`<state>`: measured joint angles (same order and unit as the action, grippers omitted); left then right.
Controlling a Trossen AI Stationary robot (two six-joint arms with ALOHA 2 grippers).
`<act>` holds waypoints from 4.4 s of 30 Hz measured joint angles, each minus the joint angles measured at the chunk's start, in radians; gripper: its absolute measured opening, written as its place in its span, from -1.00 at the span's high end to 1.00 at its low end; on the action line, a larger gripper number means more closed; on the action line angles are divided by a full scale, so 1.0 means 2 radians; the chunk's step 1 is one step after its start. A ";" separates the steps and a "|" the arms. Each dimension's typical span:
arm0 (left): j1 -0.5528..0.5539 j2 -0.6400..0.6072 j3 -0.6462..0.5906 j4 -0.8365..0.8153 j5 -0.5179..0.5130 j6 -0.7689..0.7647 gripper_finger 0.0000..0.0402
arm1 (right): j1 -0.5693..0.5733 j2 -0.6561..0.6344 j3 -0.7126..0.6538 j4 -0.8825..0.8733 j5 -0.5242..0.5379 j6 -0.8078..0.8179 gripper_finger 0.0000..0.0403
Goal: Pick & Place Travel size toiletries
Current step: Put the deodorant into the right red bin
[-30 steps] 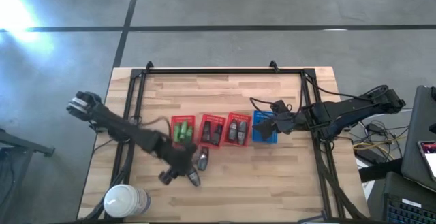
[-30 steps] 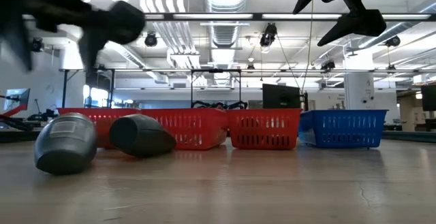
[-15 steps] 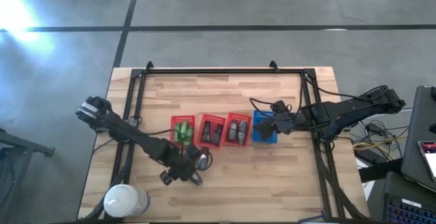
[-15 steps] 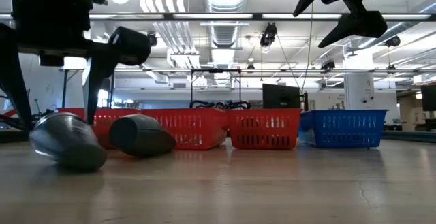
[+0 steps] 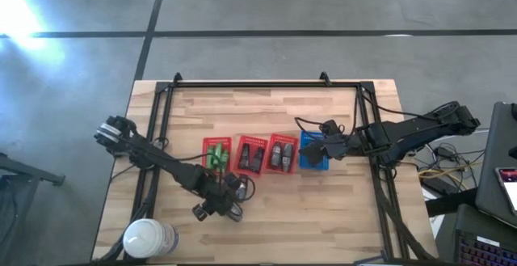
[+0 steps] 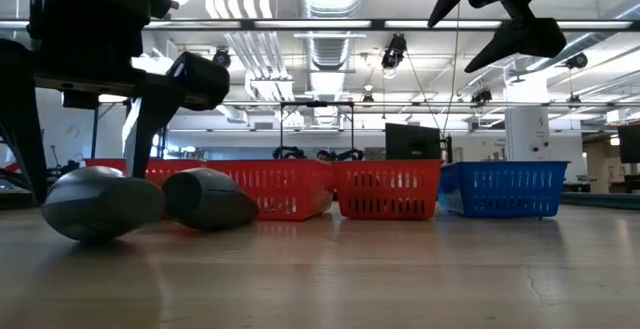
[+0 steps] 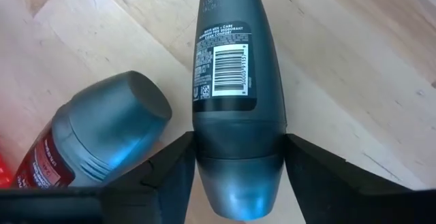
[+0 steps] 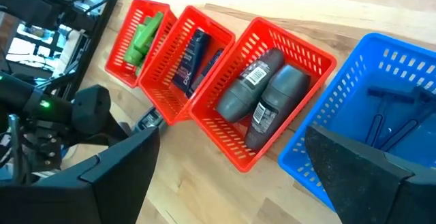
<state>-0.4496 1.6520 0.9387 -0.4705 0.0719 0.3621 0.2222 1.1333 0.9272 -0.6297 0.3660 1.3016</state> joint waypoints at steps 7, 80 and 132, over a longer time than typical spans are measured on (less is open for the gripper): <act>0.000 0.017 0.000 0.008 0.001 -0.015 -0.09 | 0.000 0.035 0.000 0.007 -0.024 -0.002 -0.81; 0.103 -0.081 0.088 0.146 -0.257 -0.169 -0.03 | -0.008 0.080 -0.026 0.296 -0.122 -0.062 -0.81; 0.118 -0.035 0.134 0.082 -0.228 -0.196 -0.54 | -0.071 0.086 -0.032 0.195 -0.130 -0.094 0.41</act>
<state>-0.2129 1.5814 1.2058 -0.3067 -0.3835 -0.0291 0.0805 1.3045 0.8639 -0.2397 0.1059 1.1137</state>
